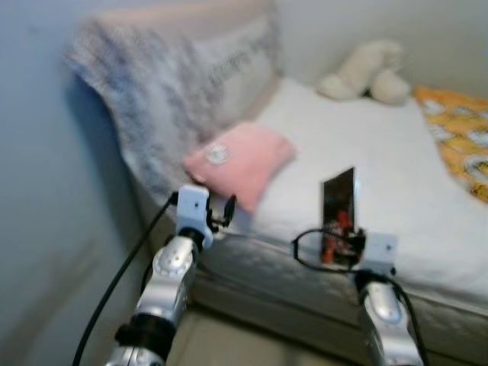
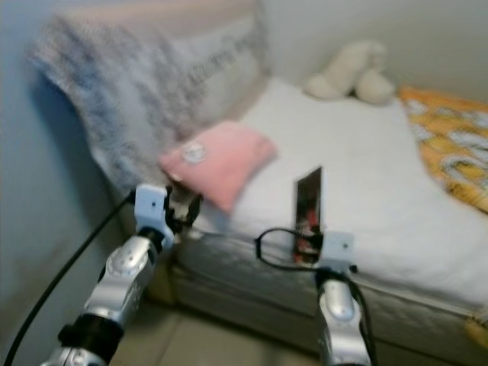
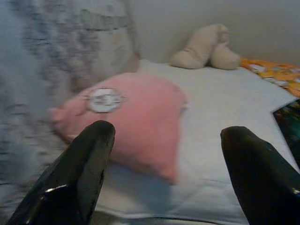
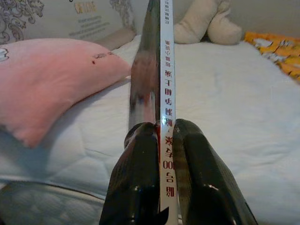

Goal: Clean up the room

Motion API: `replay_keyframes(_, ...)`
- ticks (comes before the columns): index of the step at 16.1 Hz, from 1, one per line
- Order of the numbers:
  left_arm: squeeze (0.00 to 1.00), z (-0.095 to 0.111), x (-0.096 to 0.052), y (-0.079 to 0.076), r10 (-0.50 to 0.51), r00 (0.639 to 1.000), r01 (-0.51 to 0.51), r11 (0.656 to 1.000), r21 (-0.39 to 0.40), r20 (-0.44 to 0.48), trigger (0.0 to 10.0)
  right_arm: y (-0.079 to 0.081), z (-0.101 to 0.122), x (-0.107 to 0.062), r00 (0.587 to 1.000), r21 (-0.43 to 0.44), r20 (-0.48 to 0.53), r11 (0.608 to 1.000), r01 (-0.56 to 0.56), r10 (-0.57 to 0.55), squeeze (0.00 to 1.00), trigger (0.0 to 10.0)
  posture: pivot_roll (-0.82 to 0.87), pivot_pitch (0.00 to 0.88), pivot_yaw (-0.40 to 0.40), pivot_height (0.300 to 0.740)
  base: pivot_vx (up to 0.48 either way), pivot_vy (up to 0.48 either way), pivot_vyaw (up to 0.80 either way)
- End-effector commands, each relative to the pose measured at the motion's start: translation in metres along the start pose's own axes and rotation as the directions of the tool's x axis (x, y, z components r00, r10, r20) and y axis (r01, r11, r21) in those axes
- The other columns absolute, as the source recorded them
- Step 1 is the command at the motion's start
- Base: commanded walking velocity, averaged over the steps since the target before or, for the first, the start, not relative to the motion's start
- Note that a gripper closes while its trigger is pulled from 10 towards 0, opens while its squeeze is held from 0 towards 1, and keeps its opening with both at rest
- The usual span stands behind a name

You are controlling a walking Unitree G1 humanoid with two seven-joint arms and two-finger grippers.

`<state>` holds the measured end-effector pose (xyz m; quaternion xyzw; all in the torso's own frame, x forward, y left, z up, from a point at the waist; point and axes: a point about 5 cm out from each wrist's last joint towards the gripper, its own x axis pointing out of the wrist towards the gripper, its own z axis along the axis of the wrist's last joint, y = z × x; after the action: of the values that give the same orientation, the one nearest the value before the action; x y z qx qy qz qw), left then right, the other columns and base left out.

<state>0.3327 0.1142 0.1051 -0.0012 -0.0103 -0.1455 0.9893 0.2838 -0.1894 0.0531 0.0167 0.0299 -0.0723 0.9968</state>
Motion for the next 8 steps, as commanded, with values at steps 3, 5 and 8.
replay_keyframes(3,0.00,0.0000,-0.0004,0.0083,0.022,1.000,-0.022,0.999,0.046,0.004,10.0,0.0107,0.0141,0.0074,0.997,0.017,0.062,0.999,-0.042,0.041,0.00,0.0,0.11,0.000,-0.023,0.740,0.368,0.307,0.00)
replay_keyframes(5,0.00,0.0028,0.0003,0.0037,-0.012,1.000,0.010,0.997,0.073,0.023,10.0,0.0117,0.0148,0.0078,0.997,0.013,0.065,0.999,-0.053,0.052,0.00,0.0,0.10,0.000,-0.025,0.740,0.368,0.311,0.00)
replay_keyframes(8,0.00,0.0044,0.0012,0.0015,-0.042,0.999,0.039,0.996,0.079,0.035,10.0,0.0103,0.0168,0.0061,0.996,-0.011,0.080,0.999,-0.037,0.038,0.00,0.0,0.10,0.000,-0.024,0.740,0.446,0.087,-0.26)
